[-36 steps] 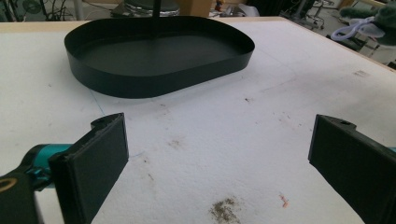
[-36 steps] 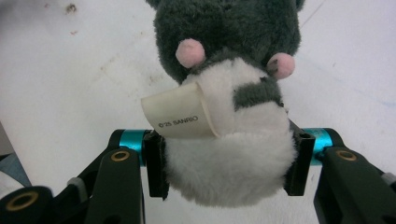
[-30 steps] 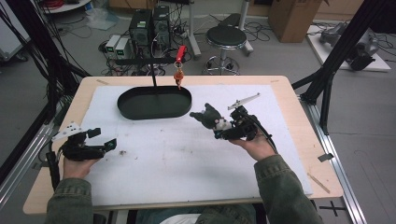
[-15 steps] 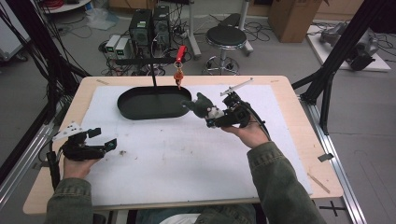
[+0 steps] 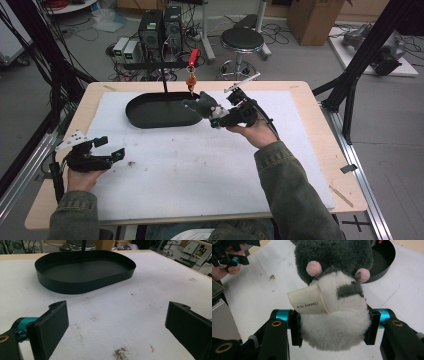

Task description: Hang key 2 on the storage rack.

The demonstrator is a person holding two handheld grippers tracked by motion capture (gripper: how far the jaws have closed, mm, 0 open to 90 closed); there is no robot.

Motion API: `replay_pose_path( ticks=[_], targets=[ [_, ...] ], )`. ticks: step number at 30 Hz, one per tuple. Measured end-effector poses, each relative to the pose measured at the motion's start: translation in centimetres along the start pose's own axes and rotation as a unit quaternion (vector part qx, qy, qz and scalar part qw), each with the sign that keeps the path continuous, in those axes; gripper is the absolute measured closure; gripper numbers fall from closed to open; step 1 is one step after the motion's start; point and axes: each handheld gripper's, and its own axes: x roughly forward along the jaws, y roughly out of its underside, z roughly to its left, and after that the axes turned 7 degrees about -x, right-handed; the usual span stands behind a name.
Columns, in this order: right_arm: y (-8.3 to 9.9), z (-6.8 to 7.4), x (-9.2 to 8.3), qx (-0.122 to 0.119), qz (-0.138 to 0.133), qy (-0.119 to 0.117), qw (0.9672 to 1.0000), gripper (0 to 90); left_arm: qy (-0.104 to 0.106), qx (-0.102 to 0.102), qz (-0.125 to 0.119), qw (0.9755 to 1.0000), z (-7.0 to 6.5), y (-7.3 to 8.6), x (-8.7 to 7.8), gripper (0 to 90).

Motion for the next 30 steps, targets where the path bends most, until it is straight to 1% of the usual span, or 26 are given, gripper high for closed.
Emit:
replay_pose_path(
  ticks=[7,8,13,14,16,19,23,24,26,27,29,30],
  targets=[
    [-1.0,-0.4,0.2,0.004,0.001,0.001,1.0000,47.8,0.000,0.000,0.000,1.0000,0.0,0.0,0.0,5.4],
    [-1.5,-0.5,0.3,0.004,0.003,0.002,1.0000,47.8,0.000,0.000,0.000,1.0000,0.0,0.0,0.0,5.4],
    [-2.3,-0.7,0.3,0.004,-0.002,0.004,1.0000,47.8,-0.001,-0.001,-0.001,1.0000,0.0,0.0,0.0,5.4],
    [-2.9,-0.8,0.3,0.004,-0.004,0.003,1.0000,47.8,-0.001,-0.001,-0.001,1.0000,0.0,0.0,0.0,5.4],
    [-3.2,-0.9,0.3,0.009,-0.005,0.000,0.9999,47.9,-0.001,-0.001,-0.001,1.0000,0.0,0.0,0.0,5.4],
    [-3.9,-1.0,0.5,0.012,-0.005,0.001,0.9999,47.9,-0.001,-0.001,-0.001,1.0000,0.0,0.0,-0.1,5.4],
    [-4.6,-1.1,0.6,0.007,0.001,0.005,1.0000,47.9,-0.002,-0.002,-0.001,1.0000,0.0,0.0,-0.1,5.4],
    [-5.1,-1.2,0.5,0.009,-0.004,0.002,0.9999,47.9,-0.002,-0.002,-0.002,1.0000,0.0,0.0,-0.1,5.4],
    [-5.3,-1.2,0.5,0.011,-0.005,0.000,0.9999,47.9,-0.001,-0.002,-0.002,1.0000,0.1,0.0,-0.1,5.4],
    [-5.7,-1.3,0.6,0.013,-0.003,0.003,0.9999,47.9,-0.002,-0.001,-0.002,1.0000,0.1,0.0,-0.1,5.4],
    [-5.8,-1.4,0.8,0.016,-0.003,0.002,0.9999,47.9,-0.002,-0.001,-0.001,1.0000,0.1,0.0,-0.1,5.4],
    [-6.3,-1.5,1.2,0.015,0.002,0.007,0.9999,48.0,-0.002,-0.001,-0.002,1.0000,0.0,0.0,-0.1,5.4]
  ],
)
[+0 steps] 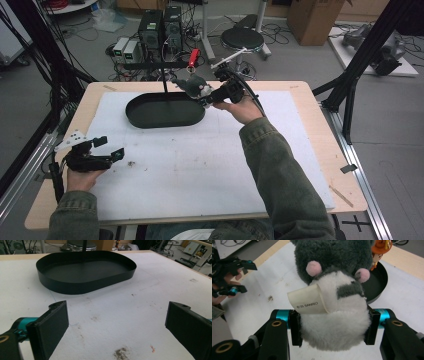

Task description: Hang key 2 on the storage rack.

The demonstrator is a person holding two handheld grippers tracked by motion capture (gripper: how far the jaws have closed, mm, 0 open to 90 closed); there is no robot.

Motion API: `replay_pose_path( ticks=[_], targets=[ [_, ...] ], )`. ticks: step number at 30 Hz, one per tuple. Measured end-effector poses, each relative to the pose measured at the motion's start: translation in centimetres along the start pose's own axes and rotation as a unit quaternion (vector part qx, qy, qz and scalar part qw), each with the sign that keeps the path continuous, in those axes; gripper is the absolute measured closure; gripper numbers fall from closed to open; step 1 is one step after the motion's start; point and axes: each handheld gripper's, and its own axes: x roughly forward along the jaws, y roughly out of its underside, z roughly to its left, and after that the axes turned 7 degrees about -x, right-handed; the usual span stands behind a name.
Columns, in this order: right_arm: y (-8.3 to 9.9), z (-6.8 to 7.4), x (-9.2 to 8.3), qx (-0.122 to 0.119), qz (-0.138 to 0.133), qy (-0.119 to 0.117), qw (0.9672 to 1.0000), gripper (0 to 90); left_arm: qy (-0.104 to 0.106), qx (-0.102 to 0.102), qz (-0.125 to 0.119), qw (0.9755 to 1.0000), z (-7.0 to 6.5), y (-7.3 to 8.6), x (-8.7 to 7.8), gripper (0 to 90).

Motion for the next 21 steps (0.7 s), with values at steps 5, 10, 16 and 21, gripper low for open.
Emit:
replay_pose_path(
  ticks=[5,10,16,21],
  targets=[
    [-1.2,-0.2,1.3,0.016,0.010,0.002,0.9998,48.0,-0.001,-0.002,-0.002,1.0000,0.1,0.0,0.0,5.4],
    [-2.5,-0.2,2.4,0.040,0.015,0.011,0.9990,48.0,0.000,0.000,0.000,1.0000,0.1,0.0,0.0,5.4],
    [-4.1,-0.4,4.0,0.056,0.020,0.020,0.9981,48.0,0.000,0.000,-0.002,1.0000,0.1,0.0,-0.1,5.4],
    [-4.7,-0.5,4.9,0.062,0.015,0.035,0.9974,48.1,0.001,-0.001,0.000,1.0000,0.1,0.0,0.0,5.4]
  ],
)
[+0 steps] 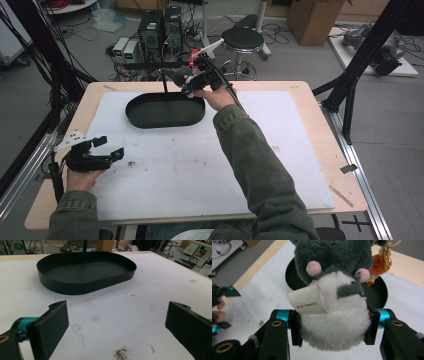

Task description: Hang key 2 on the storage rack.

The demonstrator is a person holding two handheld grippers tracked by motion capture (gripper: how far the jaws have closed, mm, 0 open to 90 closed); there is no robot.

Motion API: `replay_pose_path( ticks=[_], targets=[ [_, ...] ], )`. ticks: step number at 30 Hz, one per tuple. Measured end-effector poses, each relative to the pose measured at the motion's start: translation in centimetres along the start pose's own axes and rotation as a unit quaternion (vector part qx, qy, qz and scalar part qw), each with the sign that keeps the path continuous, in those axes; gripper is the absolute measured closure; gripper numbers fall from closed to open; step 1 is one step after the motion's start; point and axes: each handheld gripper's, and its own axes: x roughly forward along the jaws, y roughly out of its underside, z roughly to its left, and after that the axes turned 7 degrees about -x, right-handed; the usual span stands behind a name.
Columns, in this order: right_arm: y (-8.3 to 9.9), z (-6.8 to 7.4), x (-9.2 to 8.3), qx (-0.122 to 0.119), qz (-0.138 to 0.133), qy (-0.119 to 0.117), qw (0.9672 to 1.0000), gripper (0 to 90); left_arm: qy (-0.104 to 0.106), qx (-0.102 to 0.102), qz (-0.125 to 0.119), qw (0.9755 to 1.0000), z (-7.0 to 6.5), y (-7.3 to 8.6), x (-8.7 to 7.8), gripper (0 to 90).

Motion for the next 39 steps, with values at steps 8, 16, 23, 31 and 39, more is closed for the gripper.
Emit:
replay_pose_path(
  ticks=[8,16,23,31,39],
  targets=[
    [-1.1,-0.1,0.7,0.024,-0.032,0.018,0.9990,48.1,0.001,-0.001,-0.002,1.0000,0.1,0.0,0.0,5.4],
    [-1.4,-0.4,1.5,0.011,-0.051,0.078,0.9956,45.7,0.001,-0.001,-0.002,1.0000,0.2,0.0,0.0,5.4],
    [-1.4,-0.4,0.8,-0.024,-0.076,0.141,0.9868,20.6,0.002,-0.001,-0.001,1.0000,0.2,0.0,0.0,5.4],
    [-1.0,-0.2,-1.4,-0.027,-0.122,0.128,0.9839,13.9,0.002,-0.001,-0.002,1.0000,0.1,0.0,0.0,5.4],
    [-0.5,0.4,-3.6,-0.051,-0.158,0.107,0.9803,11.8,0.002,-0.001,-0.001,1.0000,0.1,0.0,0.1,5.4]
  ],
)
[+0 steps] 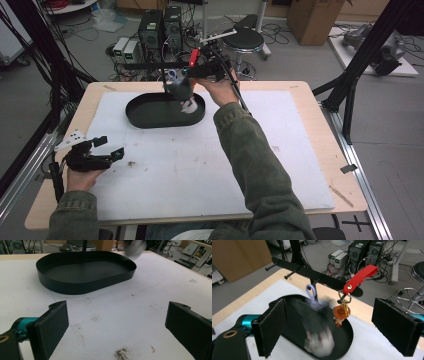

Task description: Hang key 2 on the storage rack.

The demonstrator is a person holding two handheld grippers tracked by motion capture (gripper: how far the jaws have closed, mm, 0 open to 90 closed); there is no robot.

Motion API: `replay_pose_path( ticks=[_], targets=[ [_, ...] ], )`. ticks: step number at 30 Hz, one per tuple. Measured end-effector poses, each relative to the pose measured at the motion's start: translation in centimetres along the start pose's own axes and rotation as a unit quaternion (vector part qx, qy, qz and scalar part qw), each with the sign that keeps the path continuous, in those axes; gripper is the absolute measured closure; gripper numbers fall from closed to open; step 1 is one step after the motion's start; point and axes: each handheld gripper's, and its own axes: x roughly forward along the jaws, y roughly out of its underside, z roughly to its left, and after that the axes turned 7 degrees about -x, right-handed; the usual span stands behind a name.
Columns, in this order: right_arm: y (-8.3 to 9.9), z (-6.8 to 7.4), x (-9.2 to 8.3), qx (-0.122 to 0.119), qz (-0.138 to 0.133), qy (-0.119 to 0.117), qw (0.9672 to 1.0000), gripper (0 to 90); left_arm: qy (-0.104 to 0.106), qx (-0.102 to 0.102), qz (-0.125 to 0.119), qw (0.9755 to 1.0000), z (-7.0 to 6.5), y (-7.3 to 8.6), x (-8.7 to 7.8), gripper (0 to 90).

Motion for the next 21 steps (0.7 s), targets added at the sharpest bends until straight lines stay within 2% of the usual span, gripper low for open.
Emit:
replay_pose_path(
  ticks=[5,10,11,12,13,17,20,21],
  targets=[
    [0.4,-0.2,-0.5,-0.004,0.006,-0.002,1.0000,11.4,-0.001,0.000,0.000,1.0000,0.0,0.0,0.0,5.4],
    [1.7,-0.8,-0.9,-0.006,0.009,-0.008,0.9999,9.3,0.000,0.001,0.003,1.0000,0.0,0.0,0.0,5.4],
    [2.2,-1.1,-1.0,-0.008,0.012,-0.013,0.9998,0.6,0.000,-0.001,0.002,1.0000,0.0,0.0,0.0,5.4],
    [2.2,-1.1,-1.0,-0.008,0.012,-0.013,0.9998,0.6,0.000,0.001,0.002,1.0000,0.0,0.0,0.0,5.4],
    [2.9,-1.3,-1.1,-0.013,0.019,-0.023,0.9995,0.6,-0.001,0.001,0.004,1.0000,0.0,0.0,0.0,5.4],
    [4.0,-1.6,-1.9,-0.030,0.016,-0.035,0.9988,0.6,-0.001,0.001,0.004,1.0000,0.0,0.0,0.0,5.4],
    [4.5,-1.8,-2.3,-0.037,0.022,-0.032,0.9985,0.6,-0.002,0.001,0.005,1.0000,-0.1,0.0,0.0,5.4],
    [4.7,-1.9,-2.5,-0.045,0.026,-0.023,0.9984,0.6,-0.001,0.002,0.005,1.0000,-0.1,0.0,0.0,5.4]
  ],
)
